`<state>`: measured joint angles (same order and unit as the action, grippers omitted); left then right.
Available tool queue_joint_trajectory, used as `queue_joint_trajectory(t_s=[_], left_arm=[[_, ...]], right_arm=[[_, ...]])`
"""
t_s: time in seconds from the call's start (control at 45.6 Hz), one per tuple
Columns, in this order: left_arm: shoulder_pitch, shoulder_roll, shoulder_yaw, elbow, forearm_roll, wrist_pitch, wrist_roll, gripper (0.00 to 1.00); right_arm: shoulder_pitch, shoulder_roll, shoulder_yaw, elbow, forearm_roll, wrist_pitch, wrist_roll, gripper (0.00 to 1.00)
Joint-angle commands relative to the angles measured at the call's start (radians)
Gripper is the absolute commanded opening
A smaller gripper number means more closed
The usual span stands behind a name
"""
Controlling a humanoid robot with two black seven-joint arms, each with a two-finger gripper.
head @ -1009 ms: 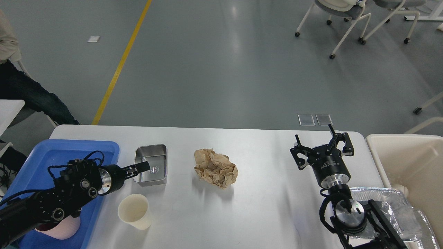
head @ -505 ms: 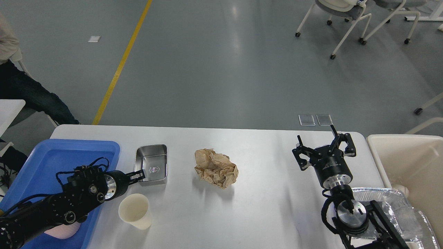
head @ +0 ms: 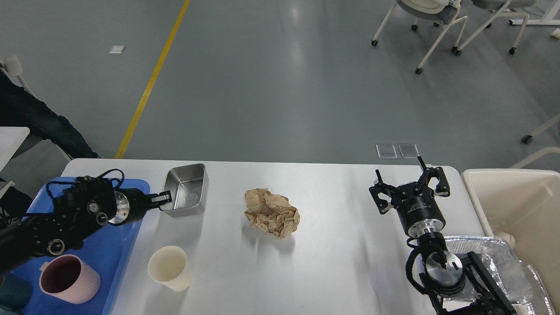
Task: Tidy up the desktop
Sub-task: 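Lift the steel box and place it into the blue tray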
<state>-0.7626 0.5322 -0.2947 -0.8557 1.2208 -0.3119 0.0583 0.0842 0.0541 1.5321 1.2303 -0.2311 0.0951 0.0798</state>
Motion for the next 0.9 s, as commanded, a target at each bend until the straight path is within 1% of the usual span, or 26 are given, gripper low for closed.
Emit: queue_joint_trajectory(t_s=[0.0, 0.022, 0.044, 0.066, 0.132, 0.197, 0.263, 0.351, 0.439, 0.505, 0.57, 0.658, 0.768, 0.878], left_arm=[[-0.108, 0.184, -0.003, -0.138, -0.012, -0.078, 0.005, 0.0], [-0.128, 0.222, -0.003, -0.17, -0.011, -0.097, 0.005, 0.0], [-0.164, 0.294, -0.003, -0.246, -0.009, -0.133, 0.005, 0.0], [-0.181, 0.333, -0.003, -0.285, -0.009, -0.148, 0.005, 0.0], [-0.24, 0.432, -0.004, -0.367, -0.011, -0.185, 0.006, 0.0], [-0.306, 0.485, -0.004, -0.399, -0.011, -0.225, 0.006, 0.0], [-0.365, 0.508, -0.004, -0.401, -0.011, -0.265, 0.006, 0.0], [-0.391, 0.525, -0.006, -0.398, -0.012, -0.283, 0.006, 0.0], [-0.373, 0.531, 0.003, -0.372, -0.011, -0.273, 0.009, 0.0], [-0.321, 0.522, -0.001, -0.336, -0.007, -0.251, 0.011, 0.01], [-0.264, 0.512, -0.001, -0.284, -0.007, -0.213, 0.011, 0.01], [-0.187, 0.483, -0.001, -0.174, -0.01, -0.155, 0.009, 0.02], [-0.1, 0.413, -0.003, -0.022, -0.014, -0.099, 0.006, 0.02], [-0.029, 0.362, -0.006, 0.07, -0.017, -0.052, -0.005, 0.02]], right_arm=[[0.003, 0.006, -0.003, -0.002, -0.001, 0.0, 0.0, 1.0], [0.005, 0.007, -0.004, -0.002, -0.001, 0.0, 0.0, 1.0], [0.006, 0.009, -0.006, -0.002, 0.001, 0.0, -0.002, 1.0], [0.006, 0.009, -0.009, -0.003, 0.0, 0.0, 0.0, 1.0], [0.008, 0.012, -0.01, -0.002, -0.001, 0.0, 0.0, 1.0], [0.009, 0.016, -0.012, -0.002, -0.001, 0.0, 0.0, 1.0], [0.009, 0.016, -0.012, 0.0, 0.0, 0.0, 0.0, 1.0], [0.008, 0.015, -0.012, 0.0, -0.001, 0.0, 0.0, 1.0], [0.0, 0.015, -0.012, 0.0, -0.001, 0.0, 0.0, 1.0], [-0.001, 0.015, -0.012, 0.0, 0.0, 0.0, 0.0, 1.0], [-0.001, 0.015, -0.01, 0.0, 0.0, 0.0, 0.0, 1.0], [-0.001, 0.015, -0.01, 0.0, 0.001, 0.0, 0.0, 1.0], [-0.001, 0.016, -0.012, 0.0, 0.001, 0.0, 0.0, 1.0], [0.003, 0.016, -0.012, 0.0, -0.001, 0.0, -0.002, 1.0]])
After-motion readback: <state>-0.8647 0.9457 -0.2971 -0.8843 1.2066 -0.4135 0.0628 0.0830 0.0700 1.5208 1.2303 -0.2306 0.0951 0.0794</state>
